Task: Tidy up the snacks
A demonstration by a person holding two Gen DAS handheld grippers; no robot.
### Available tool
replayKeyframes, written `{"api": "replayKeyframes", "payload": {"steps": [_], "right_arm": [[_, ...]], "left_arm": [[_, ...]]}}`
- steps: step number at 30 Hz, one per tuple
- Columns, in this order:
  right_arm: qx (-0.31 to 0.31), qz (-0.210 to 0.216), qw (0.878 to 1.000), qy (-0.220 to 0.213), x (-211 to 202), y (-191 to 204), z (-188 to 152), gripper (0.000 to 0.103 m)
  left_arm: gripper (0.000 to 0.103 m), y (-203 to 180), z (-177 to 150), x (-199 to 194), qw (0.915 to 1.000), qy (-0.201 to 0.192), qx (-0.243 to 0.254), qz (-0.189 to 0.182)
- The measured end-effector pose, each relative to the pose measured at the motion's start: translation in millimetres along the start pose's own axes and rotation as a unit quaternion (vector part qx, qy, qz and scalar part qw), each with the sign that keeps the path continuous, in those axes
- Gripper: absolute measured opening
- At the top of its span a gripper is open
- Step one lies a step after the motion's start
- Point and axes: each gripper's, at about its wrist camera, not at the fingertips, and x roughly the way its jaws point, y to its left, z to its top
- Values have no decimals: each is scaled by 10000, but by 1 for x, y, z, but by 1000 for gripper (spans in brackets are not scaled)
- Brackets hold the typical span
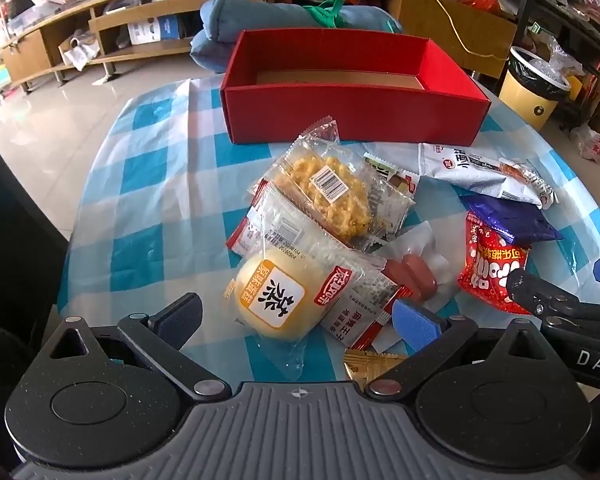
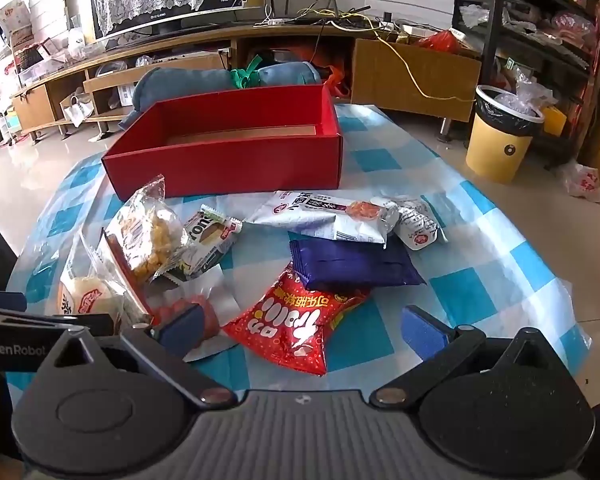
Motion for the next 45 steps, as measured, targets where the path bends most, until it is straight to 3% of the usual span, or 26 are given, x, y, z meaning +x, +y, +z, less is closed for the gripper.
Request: {"api": "replayKeyframes", "payload": {"steps": [45], "right_arm": [[9, 65, 9996, 291, 3, 3, -4, 100]], "left_arm": [[98, -1, -3, 4, 9999, 140, 38, -30]]}}
